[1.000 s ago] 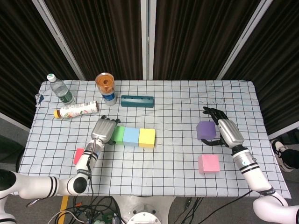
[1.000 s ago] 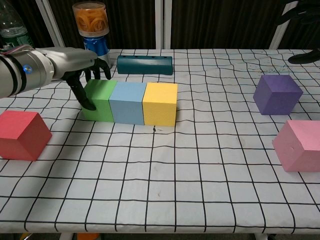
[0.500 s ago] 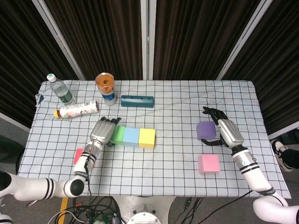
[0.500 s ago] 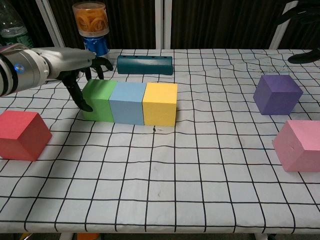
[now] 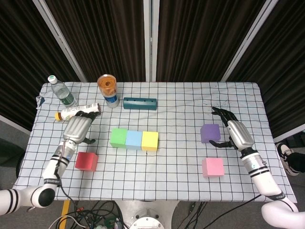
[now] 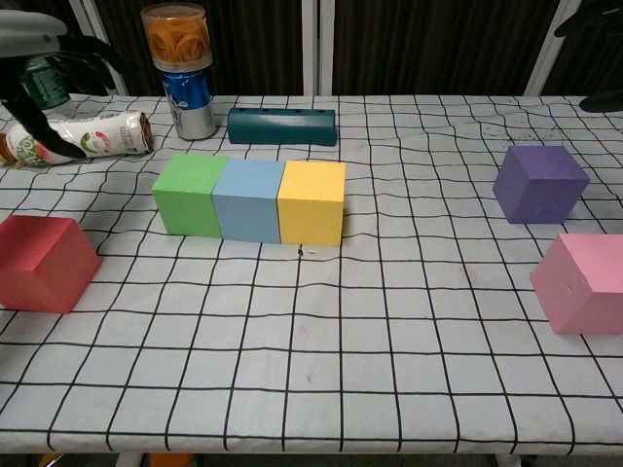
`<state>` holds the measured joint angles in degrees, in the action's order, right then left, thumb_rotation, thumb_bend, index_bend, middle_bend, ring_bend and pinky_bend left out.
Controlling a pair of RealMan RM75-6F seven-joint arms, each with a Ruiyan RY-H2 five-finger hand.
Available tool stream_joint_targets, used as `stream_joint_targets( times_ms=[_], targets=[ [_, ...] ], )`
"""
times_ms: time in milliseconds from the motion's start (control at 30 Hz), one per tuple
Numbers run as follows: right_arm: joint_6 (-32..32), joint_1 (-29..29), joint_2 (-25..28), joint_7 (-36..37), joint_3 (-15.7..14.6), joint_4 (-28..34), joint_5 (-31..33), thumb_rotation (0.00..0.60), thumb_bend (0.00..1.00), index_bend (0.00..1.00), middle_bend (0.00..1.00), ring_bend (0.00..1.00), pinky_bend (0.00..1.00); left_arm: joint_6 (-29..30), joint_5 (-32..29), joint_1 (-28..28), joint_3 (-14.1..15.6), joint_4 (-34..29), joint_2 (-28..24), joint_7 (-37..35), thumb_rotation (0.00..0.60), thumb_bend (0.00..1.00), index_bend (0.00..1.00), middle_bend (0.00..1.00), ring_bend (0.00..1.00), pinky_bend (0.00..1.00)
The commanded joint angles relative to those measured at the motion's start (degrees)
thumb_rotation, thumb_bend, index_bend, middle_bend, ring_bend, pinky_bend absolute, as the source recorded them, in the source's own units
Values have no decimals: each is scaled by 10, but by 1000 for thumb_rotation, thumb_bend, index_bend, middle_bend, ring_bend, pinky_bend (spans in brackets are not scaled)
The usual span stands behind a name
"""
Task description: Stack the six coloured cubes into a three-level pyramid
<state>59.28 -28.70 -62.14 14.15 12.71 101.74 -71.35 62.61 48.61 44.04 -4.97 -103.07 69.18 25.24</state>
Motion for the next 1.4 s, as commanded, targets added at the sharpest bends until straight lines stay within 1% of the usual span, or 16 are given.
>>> stream_joint_targets(
  times_ms=[33,100,167,233,333,467,567,667,800,1033,1233,1400],
  targets=[
    [9,7,8,2,-1,2,-6,600,101,0,155,0,0,7,83,-63,25,-11,-64,-99,600,92,222,253,231,159],
    [22,15,15,0,-2,4,-11,600,101,0,155,0,0,12,125,-88,39,-15,-86,-141,600,92,240,273,232,153],
    [37,24,19,2,-4,8,-17,600,101,0,155,0,0,18,153,-108,51,-13,-96,-168,600,93,248,276,231,150],
    [53,35,22,8,-6,10,-25,600,102,0,155,0,0,22,178,-126,66,-8,-101,-180,600,92,247,273,232,149],
    [71,49,23,14,-13,10,-37,600,102,0,155,0,0,31,202,-145,78,-6,-98,-189,600,89,237,261,232,147],
    [80,60,22,16,-22,5,-45,600,102,0,155,0,0,42,234,-166,96,-10,-89,-167,600,88,201,236,227,146],
    [78,63,22,17,-26,2,-47,600,102,0,155,0,0,41,242,-175,105,-27,-88,-144,600,88,178,206,193,146],
    [76,64,22,17,-28,1,-50,600,102,0,155,0,0,41,246,-183,111,-43,-85,-122,600,88,164,189,182,146],
    [73,63,20,20,-28,-2,-52,600,101,0,155,0,0,40,248,-188,107,-46,-68,-105,600,87,147,164,168,136],
    [64,60,17,28,-29,-8,-55,600,101,0,155,0,0,17,224,-179,96,-28,-35,-51,600,87,144,147,143,134],
    [61,60,14,31,-28,-9,-52,600,102,0,155,0,0,13,220,-183,100,-12,-1,-15,600,88,144,147,143,134],
    [59,59,11,33,-28,-10,-53,600,101,0,155,0,0,6,212,-183,93,19,26,-1,600,88,176,180,143,134]
  ],
)
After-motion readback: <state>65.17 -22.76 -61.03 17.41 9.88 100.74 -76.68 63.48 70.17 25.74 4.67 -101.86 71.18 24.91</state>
